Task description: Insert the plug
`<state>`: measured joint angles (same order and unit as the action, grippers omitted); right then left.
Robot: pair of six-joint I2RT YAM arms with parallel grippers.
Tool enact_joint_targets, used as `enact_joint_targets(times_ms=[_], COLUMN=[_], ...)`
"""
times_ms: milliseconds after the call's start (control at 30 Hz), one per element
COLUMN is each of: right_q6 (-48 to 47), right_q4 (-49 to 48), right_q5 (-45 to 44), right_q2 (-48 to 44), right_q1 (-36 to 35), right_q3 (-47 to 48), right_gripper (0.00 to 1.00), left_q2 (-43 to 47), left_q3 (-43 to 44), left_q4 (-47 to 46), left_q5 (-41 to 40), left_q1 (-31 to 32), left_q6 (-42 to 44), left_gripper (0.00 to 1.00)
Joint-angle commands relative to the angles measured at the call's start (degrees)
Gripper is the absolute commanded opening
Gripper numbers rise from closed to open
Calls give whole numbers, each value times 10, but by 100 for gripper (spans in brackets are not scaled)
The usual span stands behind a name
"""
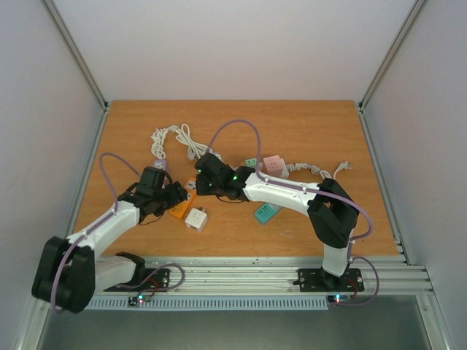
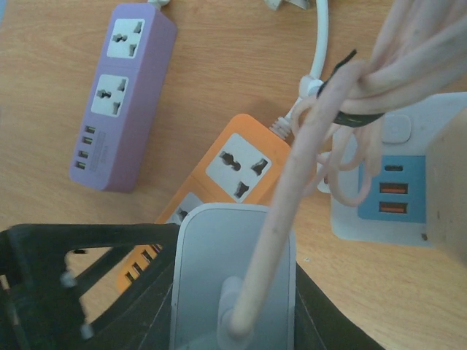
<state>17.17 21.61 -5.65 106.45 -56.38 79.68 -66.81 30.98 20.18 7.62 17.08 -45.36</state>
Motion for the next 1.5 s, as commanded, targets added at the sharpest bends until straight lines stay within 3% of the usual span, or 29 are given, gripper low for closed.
enact_joint_targets(times_ms=[0,267,467,733,967,1200,1467], right_q6=[11,-8,-22,-24,-1,15,40], right_q4=[17,74,121,146,165,193,246], right_q5=[-9,-48,-73,-110,-174,-188,-212], right_q2=[-1,3,37,82,132,185,230], right_q1=[-6,-6,-7,-30,-46,-46,-46], right_q3=[19,40,71,119,185,240,310], right_gripper=[6,6,7,7,7,7,7], left_q2=[-46,-32,-4,52,136,299,313], left_q3=[6,-38,-80,-88,-76,-34,80], left_q4=[-61,-111,-148,-119,-30,98,246], left_q5=[51,157,191,132,23,-65,-150], left_q1=[-2,0,1,1,1,2,13], left_q6=[27,16,-4,-10,9,-2,4], left_gripper=[79,73,66,60,60,69,81])
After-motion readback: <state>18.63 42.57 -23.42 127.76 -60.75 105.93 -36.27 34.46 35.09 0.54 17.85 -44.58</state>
